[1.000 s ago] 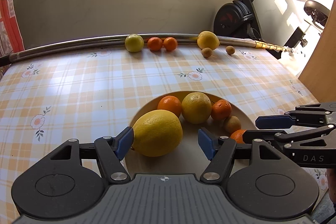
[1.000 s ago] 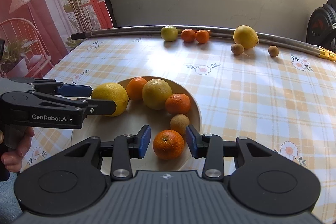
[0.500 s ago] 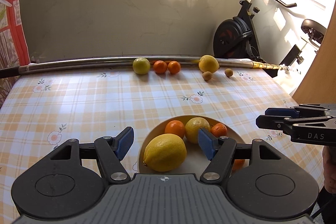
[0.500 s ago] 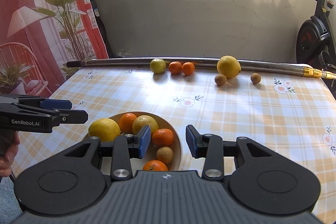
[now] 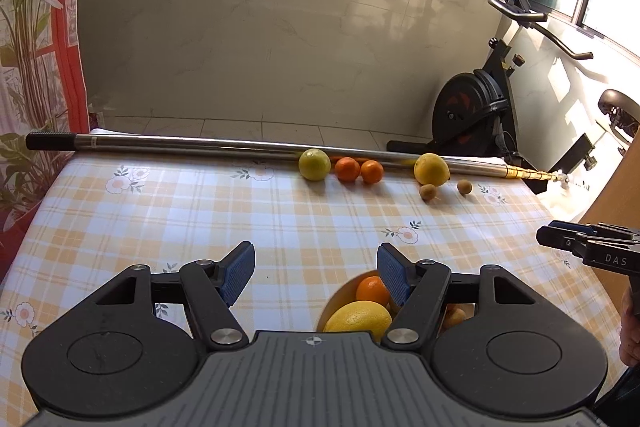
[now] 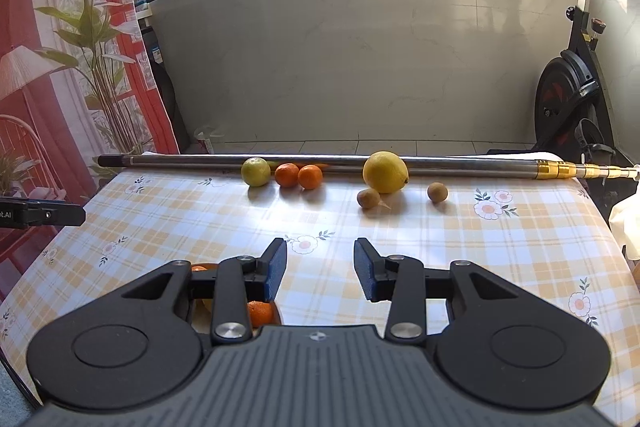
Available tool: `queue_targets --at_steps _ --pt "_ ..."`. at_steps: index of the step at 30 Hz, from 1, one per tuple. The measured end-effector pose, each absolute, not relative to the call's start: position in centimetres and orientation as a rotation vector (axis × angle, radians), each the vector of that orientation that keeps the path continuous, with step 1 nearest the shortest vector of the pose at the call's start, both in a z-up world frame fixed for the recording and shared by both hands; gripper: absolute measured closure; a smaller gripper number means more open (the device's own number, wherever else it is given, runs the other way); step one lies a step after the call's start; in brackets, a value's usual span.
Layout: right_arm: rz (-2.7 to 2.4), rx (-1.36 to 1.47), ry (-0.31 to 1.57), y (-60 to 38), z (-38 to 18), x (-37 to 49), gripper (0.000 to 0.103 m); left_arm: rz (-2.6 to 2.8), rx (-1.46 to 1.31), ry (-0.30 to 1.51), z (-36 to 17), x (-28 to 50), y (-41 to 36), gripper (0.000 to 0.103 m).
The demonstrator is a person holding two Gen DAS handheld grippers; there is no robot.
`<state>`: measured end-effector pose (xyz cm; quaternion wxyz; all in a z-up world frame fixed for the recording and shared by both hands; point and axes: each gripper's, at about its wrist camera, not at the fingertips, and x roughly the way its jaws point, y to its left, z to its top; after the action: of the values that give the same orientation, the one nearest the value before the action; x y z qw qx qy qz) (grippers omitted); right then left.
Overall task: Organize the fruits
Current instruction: 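Move both open tools back toward the remaining fruits by the pole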
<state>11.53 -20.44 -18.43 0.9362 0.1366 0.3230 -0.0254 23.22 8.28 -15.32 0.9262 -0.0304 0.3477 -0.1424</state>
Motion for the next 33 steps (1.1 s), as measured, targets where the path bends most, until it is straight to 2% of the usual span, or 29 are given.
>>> queue_targets --at_steps 17,21,24,33 --pt "-0.119 0.285 0.662 -24.6 -21.6 15.0 0.062 -0.26 -0.054 0.769 -16.5 29.7 3.9 0.034" --pt "-0.144 0.31 0.664 -26.3 -22.9 16.2 0.062 -0.254 -0.069 0.771 -16.8 31.9 2.2 0.037" --pt "-0.159 0.331 0.67 -27.4 -23.9 17.1 0.062 -0.27 -0.117 0.778 -17.0 34.1 0.9 0.044" --pt "-0.156 0.31 0.693 -29.0 -26.2 19.4 0.062 -0.264 -0.414 0.903 -20.1 42.9 -1.9 0.054"
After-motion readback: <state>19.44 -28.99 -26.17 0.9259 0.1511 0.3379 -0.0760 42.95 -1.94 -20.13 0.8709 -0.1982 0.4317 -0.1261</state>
